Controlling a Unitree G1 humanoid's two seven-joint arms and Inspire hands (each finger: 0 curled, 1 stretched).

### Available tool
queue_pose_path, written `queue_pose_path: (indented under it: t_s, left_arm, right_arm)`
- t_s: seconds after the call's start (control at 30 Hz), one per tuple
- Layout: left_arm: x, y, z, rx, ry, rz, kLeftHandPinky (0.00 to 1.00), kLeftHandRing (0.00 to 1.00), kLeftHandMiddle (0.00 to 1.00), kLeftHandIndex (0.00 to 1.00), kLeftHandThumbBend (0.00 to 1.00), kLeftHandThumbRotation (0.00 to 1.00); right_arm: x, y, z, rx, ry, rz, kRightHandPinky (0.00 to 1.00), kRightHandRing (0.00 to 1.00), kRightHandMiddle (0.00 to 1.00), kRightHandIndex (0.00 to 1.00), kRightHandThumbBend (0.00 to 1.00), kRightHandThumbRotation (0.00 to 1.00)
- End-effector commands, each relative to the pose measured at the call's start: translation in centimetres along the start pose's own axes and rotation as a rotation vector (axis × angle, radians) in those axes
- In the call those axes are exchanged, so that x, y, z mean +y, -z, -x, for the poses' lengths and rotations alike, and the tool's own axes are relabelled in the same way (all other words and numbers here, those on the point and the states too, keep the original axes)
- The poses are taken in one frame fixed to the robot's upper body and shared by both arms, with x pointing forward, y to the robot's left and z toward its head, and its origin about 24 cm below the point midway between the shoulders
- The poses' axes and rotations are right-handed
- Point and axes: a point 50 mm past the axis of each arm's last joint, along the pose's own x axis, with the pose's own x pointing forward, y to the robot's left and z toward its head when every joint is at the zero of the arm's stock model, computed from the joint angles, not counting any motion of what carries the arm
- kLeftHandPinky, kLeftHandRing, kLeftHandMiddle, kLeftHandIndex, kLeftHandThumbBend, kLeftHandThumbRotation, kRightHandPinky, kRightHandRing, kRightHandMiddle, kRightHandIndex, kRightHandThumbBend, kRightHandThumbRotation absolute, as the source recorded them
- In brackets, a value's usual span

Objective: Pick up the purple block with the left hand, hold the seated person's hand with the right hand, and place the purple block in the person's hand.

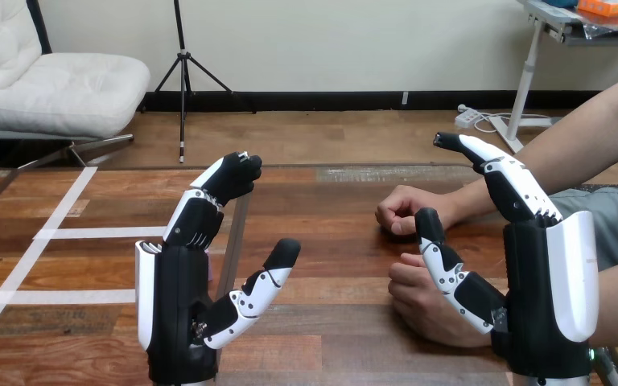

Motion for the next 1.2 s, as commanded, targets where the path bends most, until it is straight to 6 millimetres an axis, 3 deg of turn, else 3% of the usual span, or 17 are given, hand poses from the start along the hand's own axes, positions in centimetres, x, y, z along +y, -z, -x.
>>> queue_pose_path:
  t_s: [0.0,1.17]
  left_arm:
    - [-1.37,-0.72,-1.41,-0.068,-0.019,0.05,0.74,0.76,0.77,0.77,0.55,0.27]
    - [-1.34,-0.72,-1.37,-0.063,-0.011,0.052,0.75,0.77,0.77,0.77,0.55,0.26]
  right_arm:
    - [-0.69,-0.68,-1.13,-0.045,0.056,-0.007,0.74,0.81,0.79,0.77,0.31,0.0]
    - [-0.64,-0.64,-1.05,-0.046,0.052,-0.004,0.74,0.81,0.8,0.77,0.31,0.0]
